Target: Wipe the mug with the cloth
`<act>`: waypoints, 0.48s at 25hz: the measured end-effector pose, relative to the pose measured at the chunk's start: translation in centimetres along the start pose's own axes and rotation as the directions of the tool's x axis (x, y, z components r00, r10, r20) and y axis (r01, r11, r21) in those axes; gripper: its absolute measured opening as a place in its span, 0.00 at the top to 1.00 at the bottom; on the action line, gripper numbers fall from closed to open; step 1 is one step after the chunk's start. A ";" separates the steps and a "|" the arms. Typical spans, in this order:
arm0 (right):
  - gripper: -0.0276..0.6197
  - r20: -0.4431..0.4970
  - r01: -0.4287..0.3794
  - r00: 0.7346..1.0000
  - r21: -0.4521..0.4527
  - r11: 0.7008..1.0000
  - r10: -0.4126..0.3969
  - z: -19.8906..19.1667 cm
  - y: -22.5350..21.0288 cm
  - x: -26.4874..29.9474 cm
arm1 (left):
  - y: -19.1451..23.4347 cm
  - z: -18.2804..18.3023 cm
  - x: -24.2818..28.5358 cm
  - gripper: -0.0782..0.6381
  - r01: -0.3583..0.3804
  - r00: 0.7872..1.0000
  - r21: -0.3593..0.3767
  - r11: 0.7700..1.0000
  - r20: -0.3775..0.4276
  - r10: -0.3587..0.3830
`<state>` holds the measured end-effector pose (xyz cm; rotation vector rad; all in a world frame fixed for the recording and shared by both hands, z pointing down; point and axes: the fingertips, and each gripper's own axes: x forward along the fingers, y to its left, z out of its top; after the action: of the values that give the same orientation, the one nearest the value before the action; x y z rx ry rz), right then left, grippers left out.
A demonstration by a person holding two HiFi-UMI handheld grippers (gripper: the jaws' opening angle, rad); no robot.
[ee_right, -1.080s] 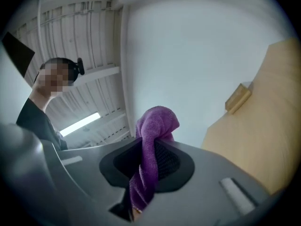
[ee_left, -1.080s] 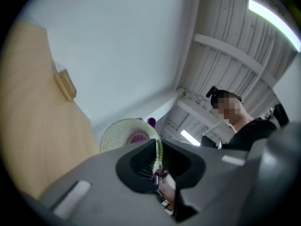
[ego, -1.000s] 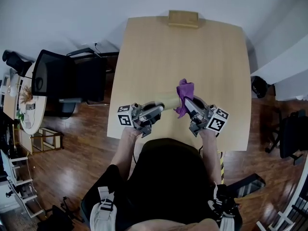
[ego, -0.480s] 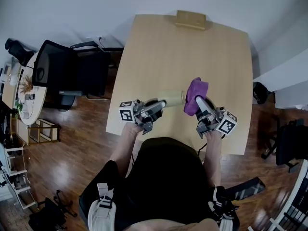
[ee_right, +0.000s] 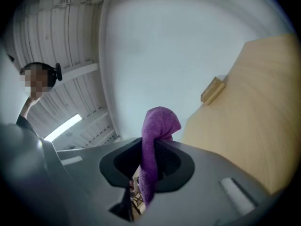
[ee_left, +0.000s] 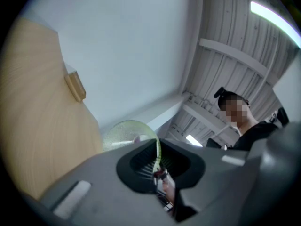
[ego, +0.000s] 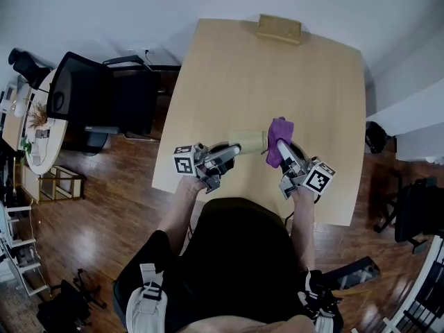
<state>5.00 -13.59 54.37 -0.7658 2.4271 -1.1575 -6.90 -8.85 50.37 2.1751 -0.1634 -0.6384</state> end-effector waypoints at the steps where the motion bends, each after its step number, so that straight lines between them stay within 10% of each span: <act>1: 0.86 0.031 -0.029 0.999 0.007 1.000 0.028 0.8 0.6 -0.2 | 0.2 0.1 -0.2 0.83 -0.008 1.000 0.001 1.000 0.005 0.008; 6: 0.86 0.070 -0.200 0.977 -0.002 0.980 0.200 2.4 4.0 0.4 | 0.8 0.3 0.5 0.83 -0.010 1.000 0.002 1.000 -0.008 0.010; 12: 0.86 0.009 -0.139 0.990 0.091 0.986 0.139 -0.1 0.6 1.4 | 0.6 -0.6 1.4 0.83 0.011 0.997 0.015 1.000 -0.074 -0.010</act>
<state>3.67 -14.05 53.91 -0.5597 2.3652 -1.2030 -5.31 -9.30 50.55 2.2127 -0.1179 -0.5629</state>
